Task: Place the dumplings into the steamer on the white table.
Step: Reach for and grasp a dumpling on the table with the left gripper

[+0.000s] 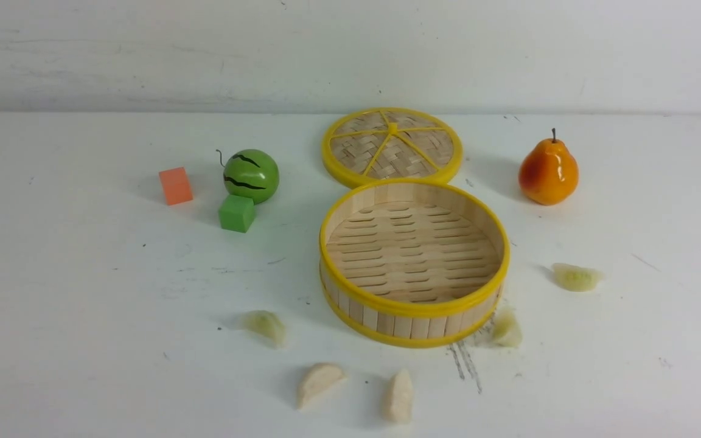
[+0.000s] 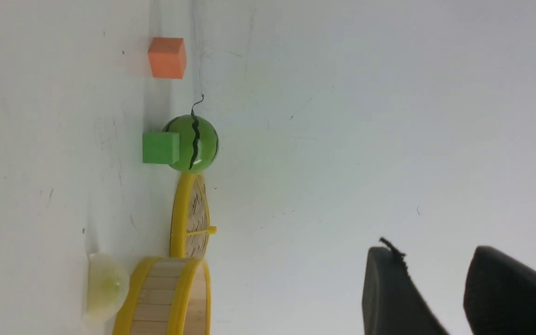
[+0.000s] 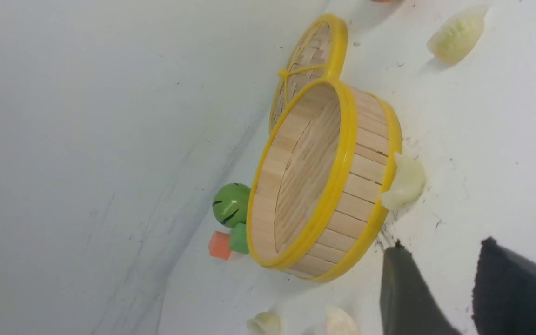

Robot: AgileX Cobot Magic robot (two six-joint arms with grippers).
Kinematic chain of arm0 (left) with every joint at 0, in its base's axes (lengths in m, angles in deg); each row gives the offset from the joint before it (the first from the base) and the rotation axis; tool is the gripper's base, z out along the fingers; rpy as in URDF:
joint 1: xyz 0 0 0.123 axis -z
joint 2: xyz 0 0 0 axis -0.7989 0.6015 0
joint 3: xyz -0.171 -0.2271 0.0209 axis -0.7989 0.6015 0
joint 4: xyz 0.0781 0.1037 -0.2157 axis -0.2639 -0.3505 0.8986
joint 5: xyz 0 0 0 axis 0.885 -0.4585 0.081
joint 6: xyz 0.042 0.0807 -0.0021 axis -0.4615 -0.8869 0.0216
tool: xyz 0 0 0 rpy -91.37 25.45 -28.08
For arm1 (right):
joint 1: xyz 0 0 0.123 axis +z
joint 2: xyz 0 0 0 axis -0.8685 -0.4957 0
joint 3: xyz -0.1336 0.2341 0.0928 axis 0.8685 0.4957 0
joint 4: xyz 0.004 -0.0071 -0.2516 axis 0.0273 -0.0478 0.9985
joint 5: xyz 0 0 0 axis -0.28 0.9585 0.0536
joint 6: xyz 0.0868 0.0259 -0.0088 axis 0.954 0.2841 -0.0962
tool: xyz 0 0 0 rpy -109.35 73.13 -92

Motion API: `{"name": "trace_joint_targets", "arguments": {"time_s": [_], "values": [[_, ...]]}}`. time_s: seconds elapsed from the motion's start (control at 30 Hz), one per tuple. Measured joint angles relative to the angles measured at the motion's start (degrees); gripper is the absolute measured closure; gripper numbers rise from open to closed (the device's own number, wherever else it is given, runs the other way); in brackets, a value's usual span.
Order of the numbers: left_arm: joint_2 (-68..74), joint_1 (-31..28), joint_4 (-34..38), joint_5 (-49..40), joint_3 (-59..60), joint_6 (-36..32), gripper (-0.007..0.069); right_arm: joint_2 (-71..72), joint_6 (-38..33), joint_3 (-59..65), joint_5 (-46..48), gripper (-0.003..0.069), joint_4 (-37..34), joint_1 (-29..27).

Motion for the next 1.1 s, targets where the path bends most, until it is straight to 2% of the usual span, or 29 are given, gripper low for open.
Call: {"name": "trace_joint_targets", "arguments": {"time_s": [0.13, 0.23, 0.3, 0.37, 0.4, 0.47, 0.5, 0.6, 0.7, 0.77, 0.9, 1.03, 1.1], "values": [[0.0, 0.0, -1.0, -2.8, -2.6, -2.1, 0.0387, 0.0, -7.3, -2.9, 0.2, 0.0496, -0.5, 0.0], [0.0, 0.0, -7.7, -9.6, -9.7, -11.9, 0.04, -0.7, -13.0, -8.1, 1.5, 0.0592, -0.5, 0.0], [1.6, 0.0, -13.8, -17.0, -15.9, -20.4, 0.0452, -4.5, -15.8, -12.1, 2.3, 0.0658, 0.3, 0.0], [3.7, 0.0, -16.8, -21.0, -19.0, -24.1, 0.0491, -7.5, -17.5, -14.3, 2.7, 0.0672, 1.0, 0.0], [8.0, 0.0, -20.7, -26.6, -23.3, -28.4, 0.0556, -12.6, -20.3, -17.5, 3.3, 0.0678, 2.6, 0.0], [16.5, 0.0, -26.0, -35.5, -29.9, -32.6, 0.0639, -21.8, -25.6, -23.5, 5.3, 0.0679, 5.7, 0.0], [17.3, 0.0, -26.4, -36.3, -30.4, -32.8, 0.0638, -22.6, -26.1, -24.7, 5.7, 0.0679, 6.0, 0.0], [32.2, 0.6, -32.9, -50.7, -40.0, -36.4, 0.0638, -38.3, -35.0, -35.6, 14.6, 0.0679, 10.8, 0.3], [38.5, 3.1, -35.9, -54.5, -43.7, -37.8, 0.0638, -45.2, -37.5, -40.8, 19.9, 0.0679, 13.4, 1.8], [45.5, 9.5, -40.1, -57.3, -48.4, -38.0, 0.0638, -53.3, -38.4, -45.9, 25.6, 0.0678, 16.8, 6.3], [55.2, 18.1, -45.5, -59.4, -54.3, -36.5, 0.0637, -59.7, -39.0, -48.8, 29.0, 0.0675, 19.8, 12.7], [65.5, 25.1, -51.4, -59.1, -59.8, -33.6, 0.0576, -62.1, -39.4, -49.2, 30.1, 0.0675, 21.7, 16.8], [71.1, 27.3, -52.7, -57.6, -62.3, -31.3, 0.0506, -62.2, -39.5, -49.2, 30.5, 0.0675, 21.9, 17.2]]}}
